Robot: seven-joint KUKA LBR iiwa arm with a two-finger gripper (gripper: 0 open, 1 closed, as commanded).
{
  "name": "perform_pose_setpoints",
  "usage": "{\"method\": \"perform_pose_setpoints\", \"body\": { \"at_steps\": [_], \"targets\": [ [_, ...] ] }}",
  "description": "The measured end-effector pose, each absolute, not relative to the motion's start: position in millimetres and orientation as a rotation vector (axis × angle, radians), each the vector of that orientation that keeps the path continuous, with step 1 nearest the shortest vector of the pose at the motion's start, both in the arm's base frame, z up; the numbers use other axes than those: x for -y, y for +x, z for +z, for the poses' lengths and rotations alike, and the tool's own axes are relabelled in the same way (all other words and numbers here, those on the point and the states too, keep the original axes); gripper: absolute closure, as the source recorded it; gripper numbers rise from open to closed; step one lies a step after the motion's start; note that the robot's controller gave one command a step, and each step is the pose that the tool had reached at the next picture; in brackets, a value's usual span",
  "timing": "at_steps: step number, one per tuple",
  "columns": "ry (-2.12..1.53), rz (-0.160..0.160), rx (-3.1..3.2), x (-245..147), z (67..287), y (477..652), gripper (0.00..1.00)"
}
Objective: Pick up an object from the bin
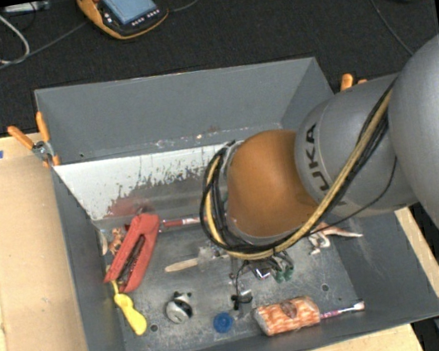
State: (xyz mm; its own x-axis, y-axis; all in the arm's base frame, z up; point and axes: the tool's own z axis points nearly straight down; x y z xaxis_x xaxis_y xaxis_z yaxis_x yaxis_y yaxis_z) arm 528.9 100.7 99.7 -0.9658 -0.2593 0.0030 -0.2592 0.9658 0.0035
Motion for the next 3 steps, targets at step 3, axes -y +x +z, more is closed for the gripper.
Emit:
{"method": "perform_pose_setpoints", "body": {
  "at_steps": [3],
  "targets": [
    [0.353, -0.008, 3.107, -31, 194, 481.6, 0.00]
  ]
}}
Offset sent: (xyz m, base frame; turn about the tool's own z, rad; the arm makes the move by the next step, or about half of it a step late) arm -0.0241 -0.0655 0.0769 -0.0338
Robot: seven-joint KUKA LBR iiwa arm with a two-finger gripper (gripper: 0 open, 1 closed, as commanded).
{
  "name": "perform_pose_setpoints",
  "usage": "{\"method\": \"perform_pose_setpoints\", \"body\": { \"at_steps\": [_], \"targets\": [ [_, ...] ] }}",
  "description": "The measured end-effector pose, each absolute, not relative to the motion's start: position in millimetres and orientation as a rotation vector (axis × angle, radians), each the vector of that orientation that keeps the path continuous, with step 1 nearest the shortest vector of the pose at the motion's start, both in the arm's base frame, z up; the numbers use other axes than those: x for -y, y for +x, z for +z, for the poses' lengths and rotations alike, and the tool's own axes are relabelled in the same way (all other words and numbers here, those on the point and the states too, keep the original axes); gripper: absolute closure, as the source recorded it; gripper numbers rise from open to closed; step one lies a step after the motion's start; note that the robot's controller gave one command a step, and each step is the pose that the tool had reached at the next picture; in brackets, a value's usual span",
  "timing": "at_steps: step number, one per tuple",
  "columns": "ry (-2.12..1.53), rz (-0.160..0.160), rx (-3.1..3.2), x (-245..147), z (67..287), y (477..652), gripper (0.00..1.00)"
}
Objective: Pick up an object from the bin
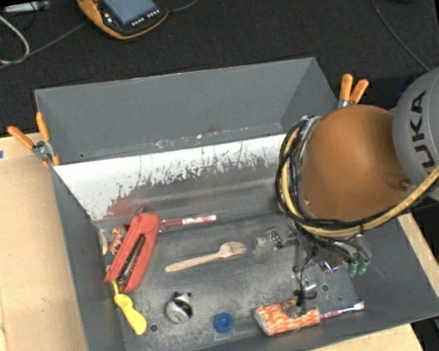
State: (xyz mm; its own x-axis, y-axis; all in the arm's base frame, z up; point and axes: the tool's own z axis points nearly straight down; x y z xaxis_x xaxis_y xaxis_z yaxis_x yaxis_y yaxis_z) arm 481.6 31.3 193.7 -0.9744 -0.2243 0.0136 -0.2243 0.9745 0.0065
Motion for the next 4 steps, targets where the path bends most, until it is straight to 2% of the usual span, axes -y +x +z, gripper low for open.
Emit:
{"method": "perform_pose_setpoints", "body": {
  "at_steps": [1, 2, 3, 4],
  "targets": [
    [0.294, -0.006, 3.117, -29, 197, 547.7, 0.00],
    [0.440, -0.008, 3.094, -17, 161, 506.5, 0.00],
    [0.306, -0.008, 3.122, -53, 189, 524.1, 0.00],
    [0.596, -0.011, 3.066, -1, 137, 486.6, 0.00]
  ]
}}
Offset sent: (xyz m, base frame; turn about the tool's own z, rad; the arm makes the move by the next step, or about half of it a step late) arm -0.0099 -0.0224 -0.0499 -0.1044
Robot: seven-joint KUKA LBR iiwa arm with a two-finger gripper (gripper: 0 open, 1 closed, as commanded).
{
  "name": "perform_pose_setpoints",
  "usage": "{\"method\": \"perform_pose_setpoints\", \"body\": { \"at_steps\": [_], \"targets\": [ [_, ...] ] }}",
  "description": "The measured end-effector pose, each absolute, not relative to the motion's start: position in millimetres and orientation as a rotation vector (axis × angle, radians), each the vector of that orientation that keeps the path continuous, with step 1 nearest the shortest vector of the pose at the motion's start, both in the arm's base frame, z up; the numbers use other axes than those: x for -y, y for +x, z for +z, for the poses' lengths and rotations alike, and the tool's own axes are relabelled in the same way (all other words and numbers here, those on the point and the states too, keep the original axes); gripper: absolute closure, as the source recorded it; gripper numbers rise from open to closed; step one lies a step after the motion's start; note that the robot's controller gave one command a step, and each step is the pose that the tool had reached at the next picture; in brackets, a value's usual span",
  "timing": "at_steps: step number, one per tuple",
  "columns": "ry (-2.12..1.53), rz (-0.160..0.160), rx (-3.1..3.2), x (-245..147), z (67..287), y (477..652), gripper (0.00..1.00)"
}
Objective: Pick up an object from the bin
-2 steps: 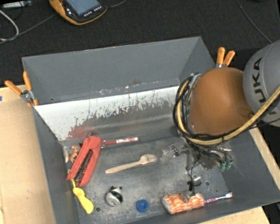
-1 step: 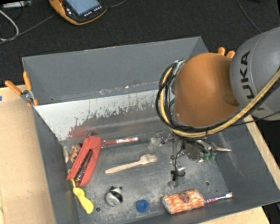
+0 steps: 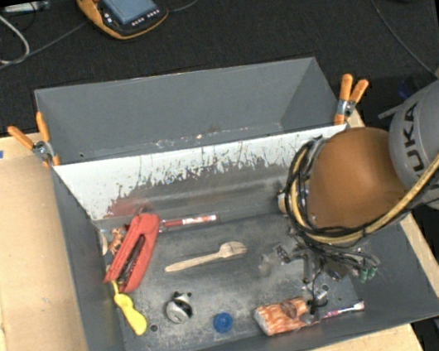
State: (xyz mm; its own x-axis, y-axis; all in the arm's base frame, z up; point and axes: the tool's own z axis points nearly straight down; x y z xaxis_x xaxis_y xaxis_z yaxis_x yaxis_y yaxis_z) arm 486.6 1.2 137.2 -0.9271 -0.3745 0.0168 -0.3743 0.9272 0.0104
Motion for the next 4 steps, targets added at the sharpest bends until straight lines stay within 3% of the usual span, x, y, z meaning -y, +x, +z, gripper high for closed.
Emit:
{"method": "perform_pose_setpoints", "body": {
  "at_steps": [1, 2, 3, 4],
  "targets": [
    [0.512, -0.014, 3.092, 18, 135, 487.0, 0.00],
    [0.642, -0.011, 3.062, 30, 97, 481.1, 0.00],
    [0.689, -0.007, 3.086, 42, 72, 486.2, 0.00],
    [0.646, -0.011, 3.074, 32, 69, 477.1, 1.00]
  ]
}}
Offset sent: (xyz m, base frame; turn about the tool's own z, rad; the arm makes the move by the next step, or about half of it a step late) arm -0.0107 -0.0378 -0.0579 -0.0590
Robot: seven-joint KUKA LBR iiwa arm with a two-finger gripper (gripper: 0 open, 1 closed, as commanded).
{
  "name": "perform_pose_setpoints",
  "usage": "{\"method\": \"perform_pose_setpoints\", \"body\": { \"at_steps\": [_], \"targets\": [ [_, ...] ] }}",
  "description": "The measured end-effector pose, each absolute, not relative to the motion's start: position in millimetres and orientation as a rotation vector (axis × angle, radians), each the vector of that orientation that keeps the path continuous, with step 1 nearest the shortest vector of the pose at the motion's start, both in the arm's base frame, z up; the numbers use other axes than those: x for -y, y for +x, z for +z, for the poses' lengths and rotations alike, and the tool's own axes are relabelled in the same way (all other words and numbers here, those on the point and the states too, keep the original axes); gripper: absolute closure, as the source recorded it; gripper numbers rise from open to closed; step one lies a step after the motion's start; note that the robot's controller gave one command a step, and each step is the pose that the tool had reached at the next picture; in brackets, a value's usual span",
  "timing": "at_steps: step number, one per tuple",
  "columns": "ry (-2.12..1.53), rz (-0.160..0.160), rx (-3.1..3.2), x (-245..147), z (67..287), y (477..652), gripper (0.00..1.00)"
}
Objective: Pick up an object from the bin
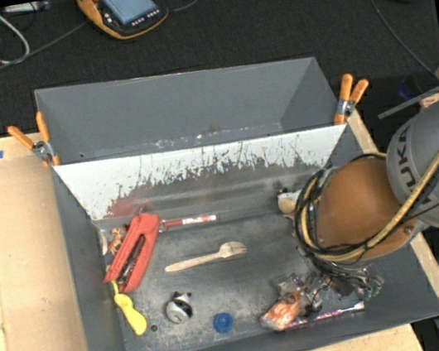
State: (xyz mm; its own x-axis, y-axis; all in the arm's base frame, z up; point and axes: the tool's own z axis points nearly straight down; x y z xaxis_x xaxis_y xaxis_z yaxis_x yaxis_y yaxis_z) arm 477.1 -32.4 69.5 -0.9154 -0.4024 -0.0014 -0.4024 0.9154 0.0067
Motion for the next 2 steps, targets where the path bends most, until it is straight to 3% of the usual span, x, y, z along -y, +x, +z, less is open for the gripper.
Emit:
{"method": "perform_pose_setpoints", "body": {
  "at_steps": [2],
  "targets": [
    [-0.603, 0.012, -3.080, 34.2, 70.1, 474.0, 1.00]
  ]
}}
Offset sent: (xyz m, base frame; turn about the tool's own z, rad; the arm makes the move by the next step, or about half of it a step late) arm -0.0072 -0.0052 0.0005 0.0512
